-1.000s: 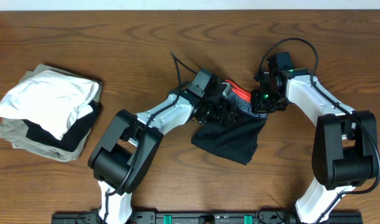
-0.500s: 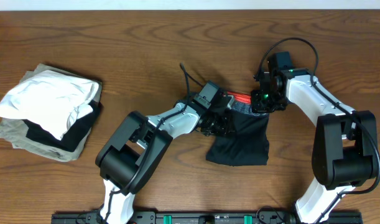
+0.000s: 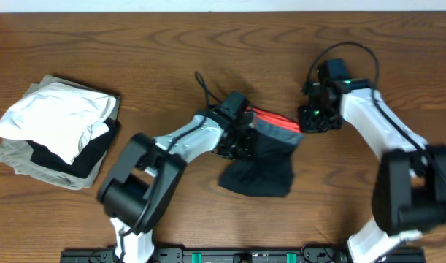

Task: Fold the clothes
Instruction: 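Carry the bundle left with the left gripper onto the clothes stack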

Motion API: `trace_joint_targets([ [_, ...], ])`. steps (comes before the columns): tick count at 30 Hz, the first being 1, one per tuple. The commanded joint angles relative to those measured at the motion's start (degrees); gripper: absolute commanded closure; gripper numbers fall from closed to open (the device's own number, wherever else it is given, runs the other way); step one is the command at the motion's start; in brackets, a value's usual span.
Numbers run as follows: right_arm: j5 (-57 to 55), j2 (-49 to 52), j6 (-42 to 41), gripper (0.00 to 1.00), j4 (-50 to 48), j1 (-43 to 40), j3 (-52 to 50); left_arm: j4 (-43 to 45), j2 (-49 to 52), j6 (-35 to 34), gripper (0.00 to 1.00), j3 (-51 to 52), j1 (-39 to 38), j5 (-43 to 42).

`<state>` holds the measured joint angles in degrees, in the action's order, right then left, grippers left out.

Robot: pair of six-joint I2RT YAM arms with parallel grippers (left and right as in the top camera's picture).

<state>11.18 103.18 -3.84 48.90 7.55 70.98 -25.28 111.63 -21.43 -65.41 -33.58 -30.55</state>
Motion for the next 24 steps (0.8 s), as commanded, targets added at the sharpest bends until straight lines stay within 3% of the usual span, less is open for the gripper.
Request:
trace_joint_targets([
  [1,-2.38,-11.28,0.87,0.99,1.79,-1.95,4.63,-3.69,-5.79,4.17,0.94,0.09,3.76,12.66],
  [6,-2.40,-24.57,0.50,0.99,6.95,-3.74,6.71,-10.36,-15.17,7.13,0.94,-1.75,9.94,20.13],
  [12,-4.59,-35.56,0.52,0.98,10.75,-3.85,6.71,-19.50,-19.82,16.02,0.94,-8.37,18.12,30.58],
  [18,-4.96,-38.25,0.50,0.98,12.66,-3.85,6.71,-24.04,-19.80,21.62,0.94,-17.03,25.66,31.47],
  [24,-4.96,-36.59,0.52,0.99,13.73,-3.85,6.69,-24.59,-19.80,22.62,0.94,-23.65,32.54,31.47],
])
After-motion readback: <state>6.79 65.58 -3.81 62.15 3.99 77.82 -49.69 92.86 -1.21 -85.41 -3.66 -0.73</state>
